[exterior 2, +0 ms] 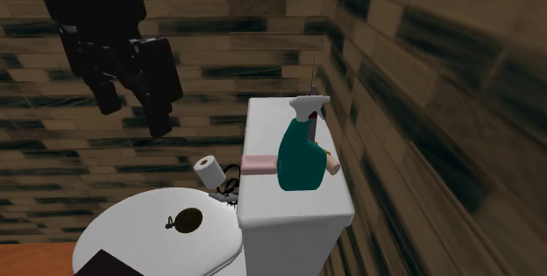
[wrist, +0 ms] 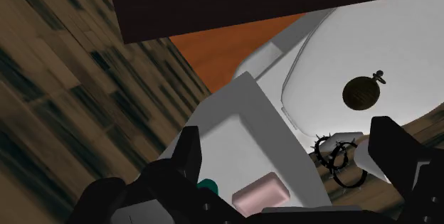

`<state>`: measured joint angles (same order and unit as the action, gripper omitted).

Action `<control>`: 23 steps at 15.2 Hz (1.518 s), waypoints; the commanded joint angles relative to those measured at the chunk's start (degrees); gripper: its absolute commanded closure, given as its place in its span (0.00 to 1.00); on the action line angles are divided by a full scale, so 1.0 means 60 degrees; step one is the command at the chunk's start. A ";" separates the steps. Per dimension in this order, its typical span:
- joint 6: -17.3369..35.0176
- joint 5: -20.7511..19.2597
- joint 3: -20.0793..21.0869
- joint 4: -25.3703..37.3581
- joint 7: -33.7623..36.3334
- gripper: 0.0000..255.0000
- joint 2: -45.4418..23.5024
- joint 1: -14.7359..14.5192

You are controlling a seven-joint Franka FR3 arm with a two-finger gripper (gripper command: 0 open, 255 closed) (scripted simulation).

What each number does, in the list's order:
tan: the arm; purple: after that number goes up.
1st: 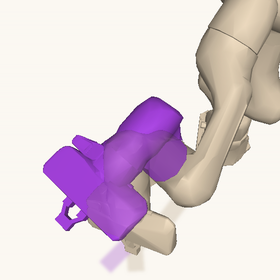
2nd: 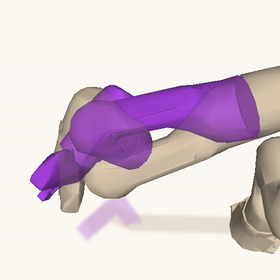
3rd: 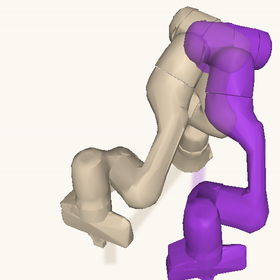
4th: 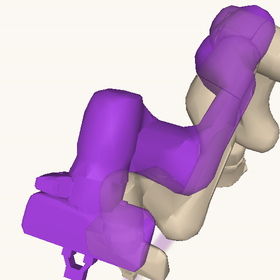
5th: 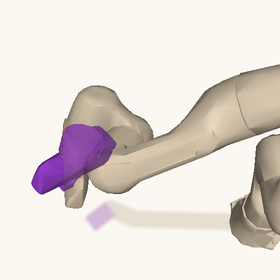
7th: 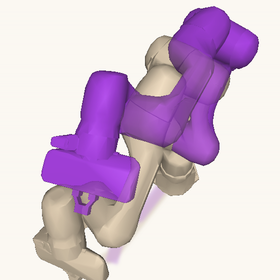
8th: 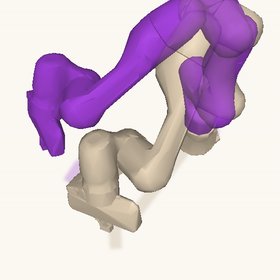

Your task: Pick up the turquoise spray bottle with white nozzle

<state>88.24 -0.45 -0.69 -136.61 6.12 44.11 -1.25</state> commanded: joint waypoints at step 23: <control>0.3468 -0.1119 0.0314 0.3320 0.5345 0.00 -0.5995 0.2026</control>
<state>108.14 -7.06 1.20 -116.24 37.84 8.56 10.85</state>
